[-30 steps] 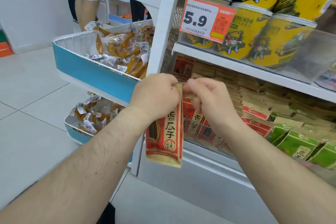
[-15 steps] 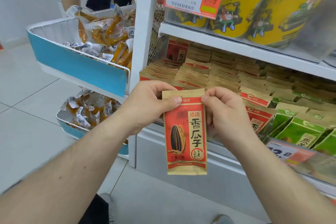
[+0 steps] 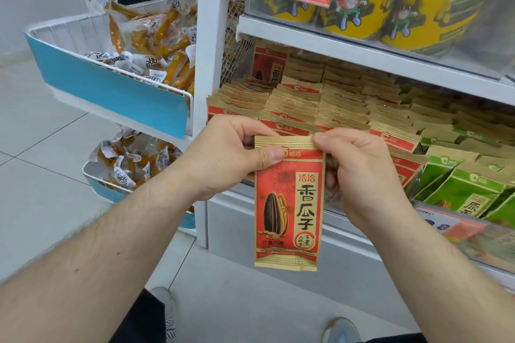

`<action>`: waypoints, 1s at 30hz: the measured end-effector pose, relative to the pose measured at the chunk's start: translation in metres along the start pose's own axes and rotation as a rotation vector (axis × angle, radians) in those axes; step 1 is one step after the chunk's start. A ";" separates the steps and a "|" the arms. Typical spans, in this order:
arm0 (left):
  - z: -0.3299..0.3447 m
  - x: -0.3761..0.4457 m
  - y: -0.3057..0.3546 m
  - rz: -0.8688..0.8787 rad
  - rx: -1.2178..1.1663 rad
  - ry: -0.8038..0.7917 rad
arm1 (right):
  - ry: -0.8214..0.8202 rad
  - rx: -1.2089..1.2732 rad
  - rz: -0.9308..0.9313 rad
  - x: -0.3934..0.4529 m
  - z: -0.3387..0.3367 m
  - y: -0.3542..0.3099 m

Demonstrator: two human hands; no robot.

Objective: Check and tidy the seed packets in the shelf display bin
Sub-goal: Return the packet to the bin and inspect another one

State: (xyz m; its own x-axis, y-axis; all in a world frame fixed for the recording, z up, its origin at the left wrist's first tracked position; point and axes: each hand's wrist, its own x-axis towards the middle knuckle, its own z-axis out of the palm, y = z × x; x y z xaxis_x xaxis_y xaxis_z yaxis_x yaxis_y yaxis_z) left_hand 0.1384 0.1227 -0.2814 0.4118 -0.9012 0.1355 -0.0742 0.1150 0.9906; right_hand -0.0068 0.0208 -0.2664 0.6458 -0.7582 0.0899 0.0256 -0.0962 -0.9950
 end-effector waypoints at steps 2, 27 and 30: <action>0.001 0.000 -0.001 0.002 -0.033 0.018 | -0.004 0.004 -0.005 -0.001 0.000 -0.001; 0.002 -0.004 0.000 -0.115 -0.285 0.093 | -0.541 -0.047 0.138 0.003 -0.028 0.014; 0.001 -0.004 0.001 -0.104 -0.300 0.096 | -0.592 -0.074 0.130 0.002 -0.029 0.011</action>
State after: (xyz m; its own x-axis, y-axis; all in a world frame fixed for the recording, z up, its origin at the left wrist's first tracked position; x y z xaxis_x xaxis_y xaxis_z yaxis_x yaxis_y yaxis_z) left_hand 0.1361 0.1259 -0.2811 0.4875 -0.8729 0.0201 0.2377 0.1548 0.9589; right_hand -0.0276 -0.0008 -0.2763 0.9550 -0.2817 -0.0925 -0.1215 -0.0875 -0.9887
